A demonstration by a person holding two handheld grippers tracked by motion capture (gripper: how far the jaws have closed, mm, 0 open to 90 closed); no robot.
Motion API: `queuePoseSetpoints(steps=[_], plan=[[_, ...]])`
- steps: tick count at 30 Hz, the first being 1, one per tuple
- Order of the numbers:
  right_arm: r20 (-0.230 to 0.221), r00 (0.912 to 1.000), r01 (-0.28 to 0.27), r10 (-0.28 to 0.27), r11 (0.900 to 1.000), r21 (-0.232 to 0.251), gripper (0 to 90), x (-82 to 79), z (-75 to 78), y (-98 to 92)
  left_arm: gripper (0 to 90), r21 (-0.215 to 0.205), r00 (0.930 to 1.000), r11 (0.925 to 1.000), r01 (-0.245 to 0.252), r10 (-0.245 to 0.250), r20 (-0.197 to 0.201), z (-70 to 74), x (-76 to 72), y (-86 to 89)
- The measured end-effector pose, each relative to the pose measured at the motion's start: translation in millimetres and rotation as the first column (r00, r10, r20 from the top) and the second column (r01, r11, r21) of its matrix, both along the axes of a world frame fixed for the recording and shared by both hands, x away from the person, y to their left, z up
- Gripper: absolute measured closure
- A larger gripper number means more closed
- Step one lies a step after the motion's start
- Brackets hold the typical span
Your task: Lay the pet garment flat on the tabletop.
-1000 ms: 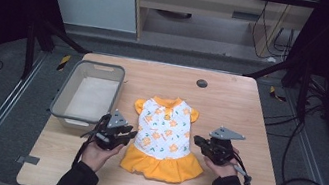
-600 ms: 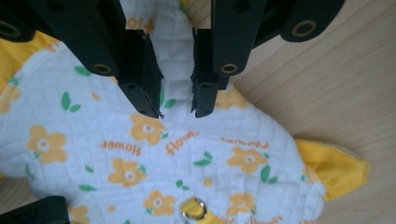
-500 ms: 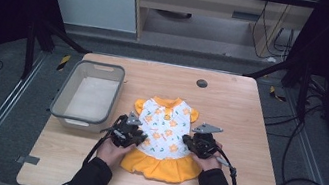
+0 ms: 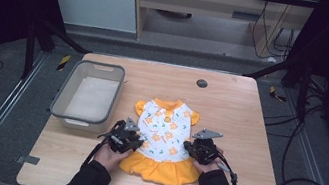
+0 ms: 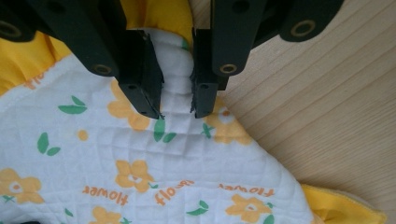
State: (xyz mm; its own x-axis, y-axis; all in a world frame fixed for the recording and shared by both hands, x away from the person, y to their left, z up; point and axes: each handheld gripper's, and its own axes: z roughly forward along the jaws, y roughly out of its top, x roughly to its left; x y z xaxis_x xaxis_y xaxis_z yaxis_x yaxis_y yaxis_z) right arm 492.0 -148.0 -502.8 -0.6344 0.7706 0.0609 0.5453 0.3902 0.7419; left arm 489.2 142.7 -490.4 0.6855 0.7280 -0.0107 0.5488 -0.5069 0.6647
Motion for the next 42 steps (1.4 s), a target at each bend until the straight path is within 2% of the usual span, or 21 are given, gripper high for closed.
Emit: queuePoseSetpoints(steps=[2, 4, 5, 6, 8, 11, 13, 15, 17, 21, 25, 28, 30, 32, 34, 35, 36, 39, 40, 41, 42], plan=[[0.000, 1.0000, -0.005, 0.005, 1.000, -0.004, 88.4, -1.7, 0.3, 0.7, 71.5, 0.007, 0.9999, 1.0000, -0.007, 0.007, 0.011, 2.3, -1.9, -0.1], [0.001, 0.9999, -0.012, 0.012, 1.000, 0.006, 89.2, -3.3, 2.3, 0.7, 74.3, -0.032, 0.9985, 0.9994, -0.010, 0.012, 0.053, 12.0, -3.1, 0.0], [0.001, 0.9999, -0.012, 0.012, 1.000, 0.006, 89.2, -3.3, 2.3, 0.7, 75.2, -0.032, 0.9985, 0.9994, -0.010, 0.012, 0.053, 12.0, -3.1, 0.0], [0.008, 0.9999, -0.010, 0.010, 1.000, 0.013, 89.6, -3.5, 3.5, 0.2, 75.2, -0.057, 0.9972, 0.9983, -0.010, 0.014, 0.074, 17.2, -2.3, -1.4], [0.027, 0.9996, -0.011, 0.010, 0.999, 0.043, 89.9, -3.9, 7.8, -0.7, 76.6, -0.069, 0.9956, 0.9976, -0.007, 0.013, 0.093, 21.5, 1.9, -5.8], [0.023, 0.9995, -0.025, 0.024, 0.998, 0.057, 90.0, -5.7, 9.0, 0.7, 77.1, -0.033, 0.9966, 0.9993, -0.015, 0.018, 0.080, 17.6, 13.0, -15.7], [0.011, 0.9993, -0.035, 0.035, 0.999, 0.034, 90.0, -7.5, 6.6, 2.9, 77.2, -0.004, 0.9976, 0.9996, -0.028, 0.029, 0.063, 12.5, 19.7, -18.7], [0.002, 0.9991, -0.042, 0.042, 0.999, 0.025, 90.0, -8.6, 3.7, 3.6, 77.4, 0.005, 0.9990, 0.9991, -0.043, 0.042, 0.016, 5.2, 25.5, -18.0], [-0.008, 0.9991, -0.041, 0.041, 0.999, 0.024, 89.9, -9.4, 2.2, 2.7, 77.5, 0.011, 0.9988, 0.9988, -0.047, 0.048, -0.008, 1.5, 28.7, -14.6], [-0.013, 0.9992, -0.037, 0.037, 0.999, 0.023, 89.9, -10.7, 1.2, 3.0, 77.7, 0.018, 0.9988, 0.9986, -0.049, 0.049, -0.005, 1.4, 29.4, -14.9], [0.002, 0.9996, -0.028, 0.028, 1.000, 0.010, 90.0, -8.0, -0.2, 3.0, 77.7, -0.002, 0.9979, 0.9980, -0.064, 0.064, 0.008, -0.4, 34.1, -14.3], [0.003, 0.9999, -0.014, 0.014, 1.000, 0.024, 89.9, -5.2, -1.5, 1.9, 76.4, -0.012, 0.9971, 0.9970, -0.076, 0.076, 0.006, -0.6, 35.0, -13.9], [0.008, 0.9999, -0.009, 0.008, 1.000, 0.025, 89.2, -5.0, -1.2, 1.4, 70.8, 0.000, 0.9964, 0.9966, -0.082, 0.082, 0.020, 0.9, 33.5, -13.5], [0.020, 0.9997, -0.012, 0.012, 1.000, 0.016, 88.4, -5.8, 1.0, -0.2, 66.5, -0.039, 0.9965, 0.9970, -0.067, 0.069, 0.046, 9.5, 28.1, -9.4], [0.043, 0.9991, 0.001, -0.002, 1.000, 0.027, 86.2, -8.0, 7.5, -5.7, 62.0, -0.050, 0.9965, 0.9971, -0.058, 0.060, 0.057, 13.8, 25.1, -7.9], [0.050, 0.9987, 0.008, -0.010, 0.999, 0.038, 84.4, -8.9, 10.2, -8.2, 60.5, -0.065, 0.9951, 0.9972, -0.036, 0.042, 0.089, 22.9, 16.9, -4.1], [0.050, 0.9987, 0.008, -0.010, 0.999, 0.038, 84.4, -8.9, 10.2, -8.2, 59.0, -0.065, 0.9951, 0.9972, -0.036, 0.042, 0.089, 22.9, 16.9, -4.1], [0.096, 0.9946, 0.033, -0.039, 0.997, 0.065, 78.0, -14.1, 22.7, -21.9, 53.8, -0.084, 0.9939, 0.9964, 0.012, -0.003, 0.110, 36.9, -3.2, 7.3], [0.108, 0.9931, 0.039, -0.047, 0.997, 0.074, 74.6, -15.4, 25.5, -26.1, 52.7, -0.084, 0.9939, 0.9964, 0.012, -0.003, 0.110, 36.9, -3.2, 7.3], [0.112, 0.9919, 0.051, -0.060, 0.995, 0.083, 70.7, -17.2, 28.2, -29.9, 50.9, -0.095, 0.9931, 0.9950, 0.030, -0.019, 0.116, 40.2, -12.7, 14.2], [0.112, 0.9919, 0.051, -0.060, 0.995, 0.083, 70.7, -17.2, 28.2, -29.9, 49.0, -0.095, 0.9931, 0.9950, 0.030, -0.019, 0.116, 40.2, -12.7, 14.2]])
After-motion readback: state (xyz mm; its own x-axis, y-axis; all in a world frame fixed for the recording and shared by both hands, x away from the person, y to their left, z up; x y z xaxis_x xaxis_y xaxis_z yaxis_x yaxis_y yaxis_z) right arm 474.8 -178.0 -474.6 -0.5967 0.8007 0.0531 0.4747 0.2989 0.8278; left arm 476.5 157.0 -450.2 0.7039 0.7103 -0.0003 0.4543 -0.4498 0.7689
